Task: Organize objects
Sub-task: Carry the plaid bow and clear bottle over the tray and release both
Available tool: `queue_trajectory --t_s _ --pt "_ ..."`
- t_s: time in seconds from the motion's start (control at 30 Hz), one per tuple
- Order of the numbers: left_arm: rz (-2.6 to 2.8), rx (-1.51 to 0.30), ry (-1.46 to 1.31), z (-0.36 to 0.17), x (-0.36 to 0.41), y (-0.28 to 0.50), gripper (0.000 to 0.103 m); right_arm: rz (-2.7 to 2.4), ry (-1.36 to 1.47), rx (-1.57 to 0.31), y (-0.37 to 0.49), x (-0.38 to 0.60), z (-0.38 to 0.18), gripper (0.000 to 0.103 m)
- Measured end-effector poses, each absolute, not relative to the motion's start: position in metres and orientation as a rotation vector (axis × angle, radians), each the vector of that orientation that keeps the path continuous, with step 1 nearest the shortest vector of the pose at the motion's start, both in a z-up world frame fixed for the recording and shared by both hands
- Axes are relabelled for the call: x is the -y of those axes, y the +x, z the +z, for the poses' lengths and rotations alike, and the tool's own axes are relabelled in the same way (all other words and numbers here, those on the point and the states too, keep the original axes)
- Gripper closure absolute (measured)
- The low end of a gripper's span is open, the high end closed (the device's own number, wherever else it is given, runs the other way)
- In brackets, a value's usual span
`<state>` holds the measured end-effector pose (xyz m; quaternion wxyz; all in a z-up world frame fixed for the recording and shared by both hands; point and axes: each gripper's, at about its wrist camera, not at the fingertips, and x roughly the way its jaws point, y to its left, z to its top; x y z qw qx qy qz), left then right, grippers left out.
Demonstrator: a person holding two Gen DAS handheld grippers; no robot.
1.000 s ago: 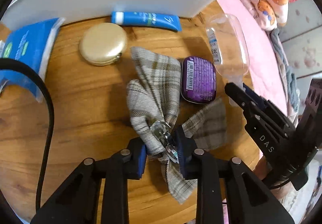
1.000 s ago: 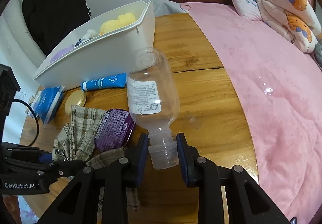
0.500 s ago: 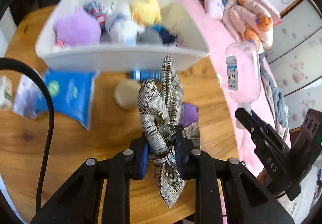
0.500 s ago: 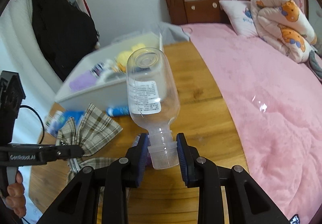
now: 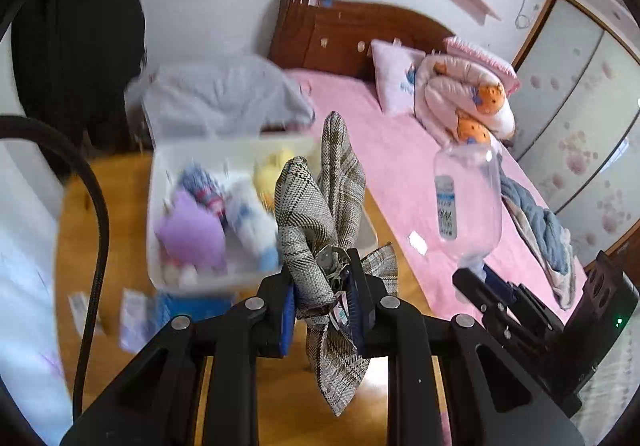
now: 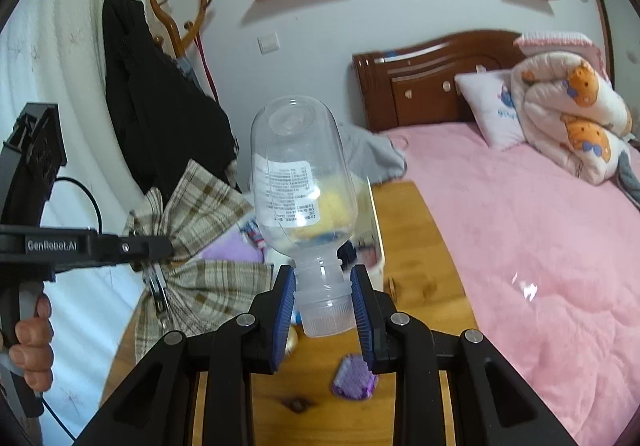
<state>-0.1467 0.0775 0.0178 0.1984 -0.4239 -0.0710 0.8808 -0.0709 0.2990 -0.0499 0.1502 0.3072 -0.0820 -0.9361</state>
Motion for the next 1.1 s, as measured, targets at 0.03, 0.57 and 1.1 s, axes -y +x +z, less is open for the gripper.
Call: queue_trajectory --t_s 0.03,0.57,1.1 --pt "2.481 0.185 -1.166 0.025 -0.076 -0.149 0.08 -2.694 0.868 0.239 -0.074 -0.296 -0.044 0.074" --pt "2.631 0.051 -1.099 0.054 -0.079 -0.22 0.08 -2.737 0.757 0.247 -0.124 -0.256 0.013 0.074" --pt "2.66 -0.014 -1.409 -0.032 -0.074 -0.301 0.08 -2.711 1.029 0.297 -0.196 -0.236 -0.047 0.074"
